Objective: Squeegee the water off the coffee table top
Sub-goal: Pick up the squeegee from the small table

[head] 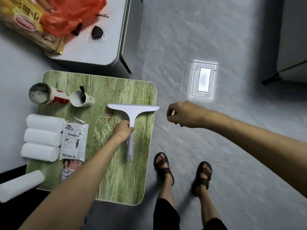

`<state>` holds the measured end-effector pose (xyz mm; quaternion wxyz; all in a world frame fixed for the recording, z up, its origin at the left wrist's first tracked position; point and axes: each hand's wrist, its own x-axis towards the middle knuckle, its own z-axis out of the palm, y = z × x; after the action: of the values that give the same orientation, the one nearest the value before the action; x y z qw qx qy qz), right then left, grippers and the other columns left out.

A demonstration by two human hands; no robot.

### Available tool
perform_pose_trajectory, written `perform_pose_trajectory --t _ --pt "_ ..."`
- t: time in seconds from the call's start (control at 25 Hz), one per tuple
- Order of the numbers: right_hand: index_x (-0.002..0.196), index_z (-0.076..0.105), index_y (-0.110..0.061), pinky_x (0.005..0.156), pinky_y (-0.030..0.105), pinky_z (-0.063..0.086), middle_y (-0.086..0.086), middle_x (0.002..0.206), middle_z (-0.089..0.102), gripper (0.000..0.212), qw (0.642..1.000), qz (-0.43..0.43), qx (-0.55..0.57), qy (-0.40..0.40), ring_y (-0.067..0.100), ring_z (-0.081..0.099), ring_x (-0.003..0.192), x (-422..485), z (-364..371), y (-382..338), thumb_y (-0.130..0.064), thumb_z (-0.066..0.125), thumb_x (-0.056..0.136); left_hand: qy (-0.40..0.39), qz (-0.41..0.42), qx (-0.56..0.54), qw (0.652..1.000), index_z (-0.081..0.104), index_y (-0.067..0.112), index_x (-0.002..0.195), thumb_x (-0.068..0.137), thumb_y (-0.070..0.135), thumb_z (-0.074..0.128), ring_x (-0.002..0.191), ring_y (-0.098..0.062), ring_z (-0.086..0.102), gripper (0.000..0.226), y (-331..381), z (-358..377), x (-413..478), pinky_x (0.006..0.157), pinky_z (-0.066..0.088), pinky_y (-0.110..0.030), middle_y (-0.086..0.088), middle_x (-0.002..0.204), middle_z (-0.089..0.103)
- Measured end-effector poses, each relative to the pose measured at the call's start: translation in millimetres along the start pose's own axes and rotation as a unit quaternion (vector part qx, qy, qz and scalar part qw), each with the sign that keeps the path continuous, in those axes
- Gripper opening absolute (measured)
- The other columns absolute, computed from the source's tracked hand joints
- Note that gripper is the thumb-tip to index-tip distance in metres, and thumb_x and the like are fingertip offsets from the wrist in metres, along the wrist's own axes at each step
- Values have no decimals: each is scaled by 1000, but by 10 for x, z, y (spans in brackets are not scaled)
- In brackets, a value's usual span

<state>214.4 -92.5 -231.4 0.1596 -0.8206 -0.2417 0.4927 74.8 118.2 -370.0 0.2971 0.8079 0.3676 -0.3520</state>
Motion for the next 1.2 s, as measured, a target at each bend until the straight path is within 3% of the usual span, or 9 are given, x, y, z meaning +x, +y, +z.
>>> perform_pose_trajectory --t 0.2,0.36,0.44,0.56,0.64,0.92,1.08,1.2 --pt "102 63 -17 64 27 43 1 89 62 16 998 24 29 40 17 56 73 -608 -566 52 -26 53 92 -73 126 -124 982 53 11 65 89 7 63 48 -16 48 27 1050 -698 -622 51 41 -24 -6 56 54" --pt "101 61 -22 46 16 38 -2 86 67 20 992 36 72 99 14 63 69 -1350 -1187 122 -37 51 94 -64 232 -145 960 53 13 63 86 10 68 42 -11 49 28 2218 -1300 -1321 45 42 -21 -4 53 55" --pt "99 61 -22 48 16 39 -1 85 69 27 982 34 114 143 10 63 64 -1766 -1613 167 -45 48 96 -52 272 -132 952 56 8 68 85 14 69 45 -15 51 22 2852 -1550 -1686 44 42 -20 -6 55 57" --pt "96 60 -20 60 26 48 3 86 70 30 967 12 154 204 13 63 65 -2381 -2372 278 -48 47 96 -38 326 -128 936 59 3 78 85 17 70 47 -16 54 19 3910 -1868 -2245 46 45 -22 -10 58 59" --pt "100 61 -15 69 35 52 7 89 70 34 956 -8 183 229 16 62 67 -2687 -2848 391 -47 47 96 -37 349 -126 928 58 4 75 86 17 69 47 -15 55 21 4588 -2051 -2555 46 47 -22 -8 55 59" --pt "113 58 -10 71 37 56 10 88 69 34 927 -53 225 295 25 68 77 -3120 -4339 862 -39 54 95 -79 385 -179 902 60 4 69 89 12 66 43 -11 60 23 6525 -2490 -2936 46 52 -19 -2 45 62" --pt "111 56 -14 64 41 61 8 85 71 31 880 -35 267 390 24 71 72 -3045 -5196 1076 -35 58 89 -98 390 -191 895 59 5 67 90 18 66 43 -10 61 28 7478 -2694 -2739 47 52 -19 -2 44 63" --pt "107 53 -13 64 44 61 9 87 68 29 876 -13 277 394 26 70 68 -2709 -5799 1281 -36 58 90 -118 396 -210 886 59 0 70 90 17 66 42 -10 62 27 8151 -2847 -2319 45 50 -17 -3 45 64"
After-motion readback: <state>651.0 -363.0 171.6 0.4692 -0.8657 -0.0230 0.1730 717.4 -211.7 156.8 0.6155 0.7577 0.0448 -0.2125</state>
